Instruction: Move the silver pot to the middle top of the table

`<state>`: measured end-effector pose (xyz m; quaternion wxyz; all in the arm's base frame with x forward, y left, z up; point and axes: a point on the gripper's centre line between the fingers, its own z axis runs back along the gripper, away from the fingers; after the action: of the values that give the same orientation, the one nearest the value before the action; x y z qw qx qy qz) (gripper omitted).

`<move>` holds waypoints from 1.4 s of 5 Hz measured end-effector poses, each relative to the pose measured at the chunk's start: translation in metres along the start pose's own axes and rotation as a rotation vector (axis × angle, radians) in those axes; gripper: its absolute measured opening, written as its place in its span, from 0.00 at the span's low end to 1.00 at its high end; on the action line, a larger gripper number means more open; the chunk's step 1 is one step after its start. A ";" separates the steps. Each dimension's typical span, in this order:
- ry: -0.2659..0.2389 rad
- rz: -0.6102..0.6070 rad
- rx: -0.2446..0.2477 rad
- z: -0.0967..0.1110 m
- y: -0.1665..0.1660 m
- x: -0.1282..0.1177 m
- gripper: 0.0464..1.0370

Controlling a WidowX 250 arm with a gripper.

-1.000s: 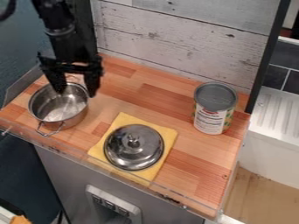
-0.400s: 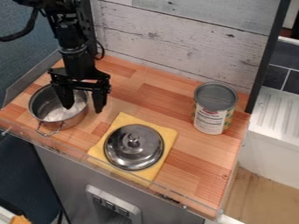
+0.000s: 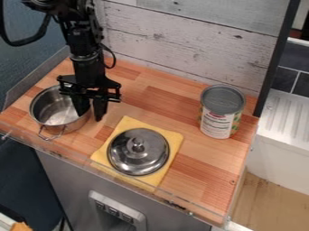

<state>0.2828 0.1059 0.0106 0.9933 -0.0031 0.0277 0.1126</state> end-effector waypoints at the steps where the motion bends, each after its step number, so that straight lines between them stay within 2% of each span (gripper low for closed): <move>1: 0.023 -0.010 0.011 -0.003 -0.004 -0.005 0.10; 2: 0.003 -0.029 0.067 0.010 -0.008 -0.007 0.04; 3: -0.074 -0.055 0.106 0.040 -0.021 -0.002 0.02; 4: -0.131 -0.118 0.104 0.055 -0.048 0.013 0.02; 5: -0.136 -0.190 0.067 0.049 -0.081 0.028 0.02; 6: -0.115 -0.228 0.045 0.035 -0.103 0.042 0.02; 7: -0.109 -0.237 0.033 0.027 -0.113 0.054 0.02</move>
<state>0.3622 0.0084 0.0342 0.9995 0.0162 -0.0252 -0.0058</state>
